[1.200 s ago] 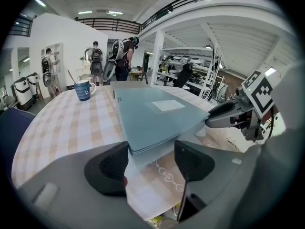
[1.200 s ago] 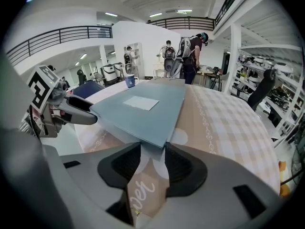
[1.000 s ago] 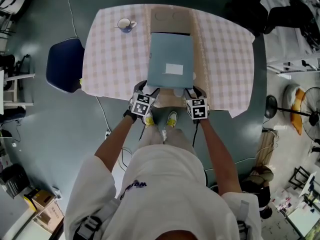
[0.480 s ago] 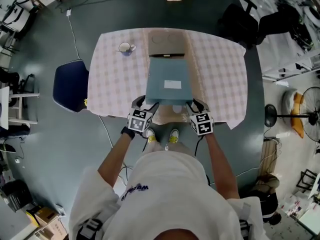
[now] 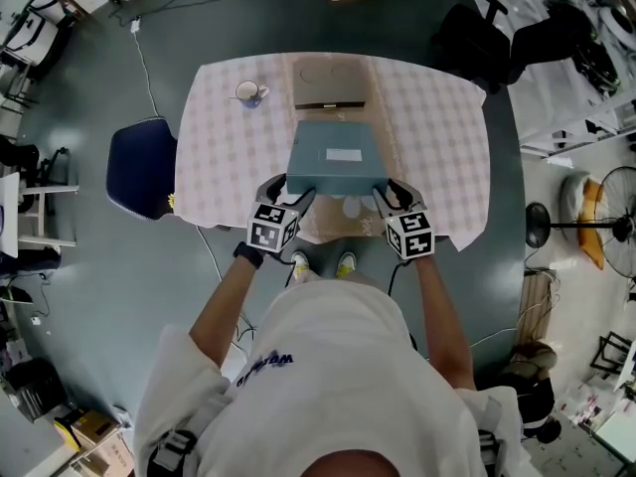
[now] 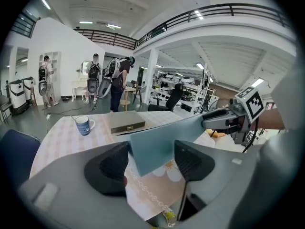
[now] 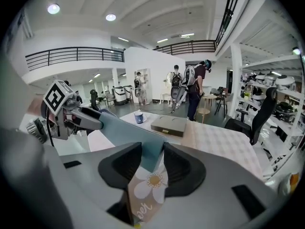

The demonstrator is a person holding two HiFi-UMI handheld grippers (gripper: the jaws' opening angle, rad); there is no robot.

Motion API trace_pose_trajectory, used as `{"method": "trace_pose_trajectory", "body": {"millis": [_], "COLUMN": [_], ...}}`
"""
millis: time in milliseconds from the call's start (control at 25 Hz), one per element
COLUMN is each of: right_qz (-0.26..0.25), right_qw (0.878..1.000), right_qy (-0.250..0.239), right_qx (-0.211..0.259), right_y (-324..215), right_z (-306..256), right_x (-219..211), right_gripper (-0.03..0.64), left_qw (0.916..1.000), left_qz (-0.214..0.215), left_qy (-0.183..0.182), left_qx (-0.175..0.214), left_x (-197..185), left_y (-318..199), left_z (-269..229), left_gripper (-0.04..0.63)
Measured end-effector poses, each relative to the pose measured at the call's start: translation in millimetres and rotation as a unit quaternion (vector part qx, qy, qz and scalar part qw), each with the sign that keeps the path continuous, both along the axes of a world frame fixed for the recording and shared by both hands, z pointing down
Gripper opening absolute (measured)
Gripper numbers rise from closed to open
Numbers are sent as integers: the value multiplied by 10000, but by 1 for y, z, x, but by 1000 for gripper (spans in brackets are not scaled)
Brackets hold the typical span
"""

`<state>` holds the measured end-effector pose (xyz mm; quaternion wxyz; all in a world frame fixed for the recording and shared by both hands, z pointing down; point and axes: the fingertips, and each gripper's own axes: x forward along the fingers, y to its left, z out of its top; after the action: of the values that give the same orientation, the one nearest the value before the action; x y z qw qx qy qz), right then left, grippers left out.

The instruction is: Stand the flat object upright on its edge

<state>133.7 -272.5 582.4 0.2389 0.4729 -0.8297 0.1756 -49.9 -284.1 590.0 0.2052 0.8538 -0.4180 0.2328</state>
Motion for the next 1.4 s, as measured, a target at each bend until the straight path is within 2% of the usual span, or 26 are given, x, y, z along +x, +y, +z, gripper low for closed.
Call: {"method": "trace_pose_trajectory", "body": {"millis": [280, 720, 1000, 1200, 1400], "right_qz": [-30, 37, 112, 185, 106], "right_qw": [9998, 9988, 9976, 9965, 9960], "right_qy": [-97, -204, -21, -277, -296], "right_qx": [186, 439, 682, 763, 835], "right_y": [-9, -22, -39, -55, -74], "right_z": [-28, -60, -73, -79, -81], "right_x": [-1, -1, 1, -1, -10], "right_gripper": [152, 152, 141, 138, 138], "left_qw": [9999, 9986, 9976, 9966, 9954], "left_qz": [34, -97, -136, -201, -310], "left_qy": [80, 511, 605, 736, 876], "left_qx": [68, 127, 290, 304, 248], "left_x": [-1, -3, 0, -5, -13], "left_y": [-5, -14, -29, -44, -64], "left_z": [-24, -58, -75, -79, -75], "left_gripper": [305, 305, 307, 310, 313]}}
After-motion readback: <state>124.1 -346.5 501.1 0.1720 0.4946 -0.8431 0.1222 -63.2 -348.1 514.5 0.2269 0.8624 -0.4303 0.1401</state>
